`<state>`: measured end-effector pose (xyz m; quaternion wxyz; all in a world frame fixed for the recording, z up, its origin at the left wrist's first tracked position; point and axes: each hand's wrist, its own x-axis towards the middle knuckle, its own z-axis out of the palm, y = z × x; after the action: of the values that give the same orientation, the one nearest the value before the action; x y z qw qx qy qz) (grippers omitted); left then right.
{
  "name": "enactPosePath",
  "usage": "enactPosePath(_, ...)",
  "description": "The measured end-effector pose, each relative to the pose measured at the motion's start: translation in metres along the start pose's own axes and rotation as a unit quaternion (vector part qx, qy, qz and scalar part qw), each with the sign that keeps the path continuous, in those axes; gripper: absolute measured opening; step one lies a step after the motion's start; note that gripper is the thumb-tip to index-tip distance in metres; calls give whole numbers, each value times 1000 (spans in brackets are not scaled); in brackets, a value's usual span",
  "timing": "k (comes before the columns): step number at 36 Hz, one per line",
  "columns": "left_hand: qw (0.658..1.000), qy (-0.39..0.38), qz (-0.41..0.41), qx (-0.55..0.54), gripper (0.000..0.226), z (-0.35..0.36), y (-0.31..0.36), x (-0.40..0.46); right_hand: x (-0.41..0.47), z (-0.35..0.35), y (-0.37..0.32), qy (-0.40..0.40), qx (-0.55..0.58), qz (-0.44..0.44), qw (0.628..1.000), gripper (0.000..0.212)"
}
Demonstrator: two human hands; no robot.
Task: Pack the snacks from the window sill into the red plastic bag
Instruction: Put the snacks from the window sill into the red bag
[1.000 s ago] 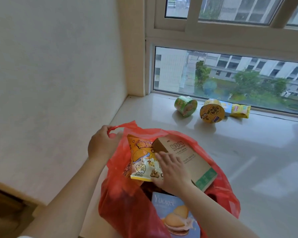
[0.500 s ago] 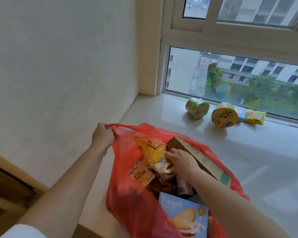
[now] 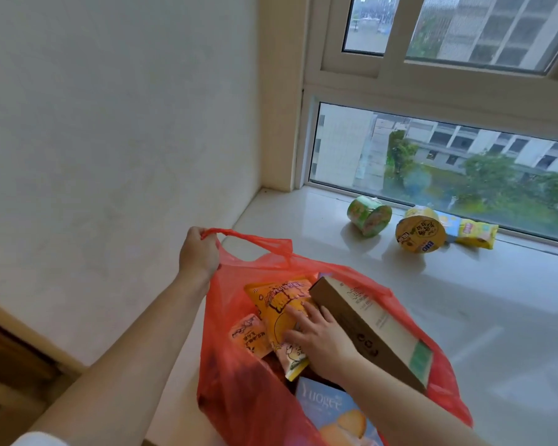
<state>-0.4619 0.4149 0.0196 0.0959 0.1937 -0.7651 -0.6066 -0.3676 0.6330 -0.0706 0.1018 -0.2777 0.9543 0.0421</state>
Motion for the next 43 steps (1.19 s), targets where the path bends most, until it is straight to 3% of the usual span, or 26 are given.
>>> enactPosePath(2,1000,0,1,7,10,-1,-1,0,11,-4,-6,8,1,7,1000,39)
enactPosePath(7,1000,3,16,22,10,-4,1,-2,33,-39,5,-86,-36,-2,996,24)
enactPosePath(12,999,-2,21,24,11,-6,3,-8,44,-66,19,-172,-55,35,983,38)
enactPosePath(17,999,-5,33,27,11,-6,7,-12,70,-45,6,-97,-56,19,994,32)
enactPosePath(19,999,-3,40,31,12,-6,8,-14,72,-33,-1,-10,-75,6,997,19)
enactPosePath(23,989,33,107,101,7,-11,4,-23,66,-9,-5,92,-35,32,995,23)
enactPosePath(25,950,46,218,220,11,-14,-5,-29,59,-1,-2,128,-23,27,991,33)
enactPosePath(27,884,18,308,351,32,-11,-16,-33,48,6,2,143,-13,27,989,49)
enactPosePath(29,844,-34,304,441,48,-2,-21,-40,31,14,6,196,8,15,981,48)
enactPosePath(32,801,-98,292,513,55,19,-25,-51,-2,24,7,280,14,35,959,34)
enactPosePath(36,772,-149,310,534,66,50,-32,-62,-51,50,20,357,6,159,921,38)
enactPosePath(43,721,-201,513,420,78,111,-26,-100,-143,81,39,392,86,455,795,59)
